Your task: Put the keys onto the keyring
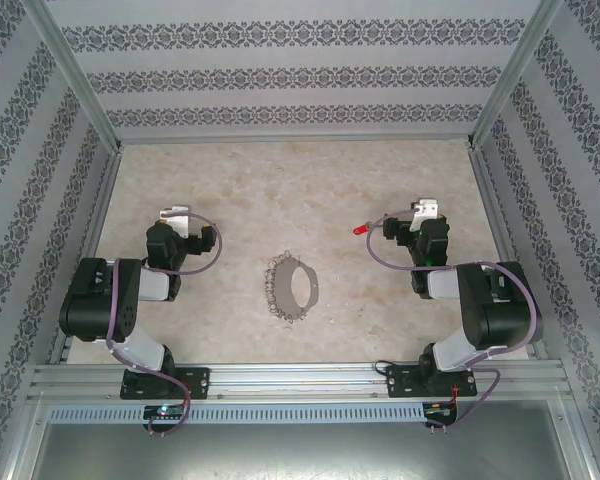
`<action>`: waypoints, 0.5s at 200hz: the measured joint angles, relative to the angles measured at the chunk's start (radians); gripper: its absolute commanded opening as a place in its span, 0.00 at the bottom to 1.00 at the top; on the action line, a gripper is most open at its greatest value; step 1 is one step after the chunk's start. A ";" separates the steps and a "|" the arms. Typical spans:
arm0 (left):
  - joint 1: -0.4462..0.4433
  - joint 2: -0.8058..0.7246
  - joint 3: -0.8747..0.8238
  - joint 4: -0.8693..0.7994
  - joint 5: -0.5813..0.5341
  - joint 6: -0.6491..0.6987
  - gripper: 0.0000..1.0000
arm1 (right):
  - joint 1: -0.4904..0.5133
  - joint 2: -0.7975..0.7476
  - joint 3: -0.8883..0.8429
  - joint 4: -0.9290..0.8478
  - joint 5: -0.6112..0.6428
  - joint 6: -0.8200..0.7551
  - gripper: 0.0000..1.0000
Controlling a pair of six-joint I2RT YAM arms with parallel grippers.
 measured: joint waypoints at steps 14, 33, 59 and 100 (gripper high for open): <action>0.000 0.000 0.000 0.000 0.000 0.000 1.00 | 0.000 0.000 0.000 0.000 -0.004 0.000 0.98; 0.000 0.000 0.000 0.000 0.000 0.000 1.00 | 0.000 0.000 0.000 0.000 -0.006 0.000 0.98; 0.000 0.000 0.000 0.000 0.000 0.000 1.00 | 0.000 0.000 0.000 0.000 -0.006 0.000 0.98; 0.000 0.000 0.000 0.000 0.000 0.000 1.00 | 0.000 0.000 0.000 0.000 -0.006 0.000 0.98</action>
